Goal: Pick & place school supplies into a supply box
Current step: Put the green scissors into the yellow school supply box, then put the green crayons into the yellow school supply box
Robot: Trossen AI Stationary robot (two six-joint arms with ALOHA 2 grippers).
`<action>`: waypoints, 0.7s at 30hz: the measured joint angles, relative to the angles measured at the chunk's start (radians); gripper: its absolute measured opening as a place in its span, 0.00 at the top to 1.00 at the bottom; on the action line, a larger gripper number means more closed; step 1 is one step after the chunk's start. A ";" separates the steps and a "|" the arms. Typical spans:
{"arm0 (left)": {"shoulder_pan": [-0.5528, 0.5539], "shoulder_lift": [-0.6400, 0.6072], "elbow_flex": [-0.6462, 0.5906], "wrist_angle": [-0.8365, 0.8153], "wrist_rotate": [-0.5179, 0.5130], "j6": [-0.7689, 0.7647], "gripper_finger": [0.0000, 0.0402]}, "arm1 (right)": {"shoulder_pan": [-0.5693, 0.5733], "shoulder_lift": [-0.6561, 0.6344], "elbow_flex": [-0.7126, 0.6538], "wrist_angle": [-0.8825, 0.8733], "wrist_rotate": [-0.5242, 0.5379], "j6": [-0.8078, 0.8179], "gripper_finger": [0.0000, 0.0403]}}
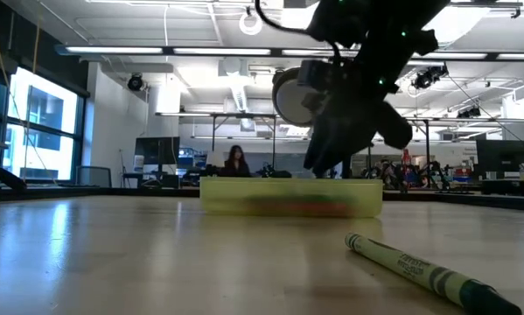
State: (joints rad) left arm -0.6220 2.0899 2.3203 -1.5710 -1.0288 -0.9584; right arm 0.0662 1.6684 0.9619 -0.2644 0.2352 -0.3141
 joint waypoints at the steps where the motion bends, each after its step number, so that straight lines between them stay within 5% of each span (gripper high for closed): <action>1: 0.000 0.000 0.000 0.000 0.003 -0.005 0.66 | 0.005 -0.008 0.000 0.001 0.000 0.000 0.70; 7: 0.000 0.000 0.000 0.000 0.029 -0.008 0.66 | 0.050 -0.093 0.000 0.000 -0.124 -0.026 0.73; 15: -0.001 0.000 0.000 0.000 0.094 -0.016 0.66 | 0.151 -0.166 -0.003 0.026 -0.682 -0.067 0.74; 21: -0.001 0.000 0.000 0.000 0.103 -0.019 0.66 | 0.278 -0.140 -0.162 0.475 -0.833 -0.076 0.74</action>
State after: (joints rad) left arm -0.6228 2.0899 2.3203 -1.5711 -0.9254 -0.9771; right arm 0.3445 1.5285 0.7996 0.2102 -0.5978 -0.3898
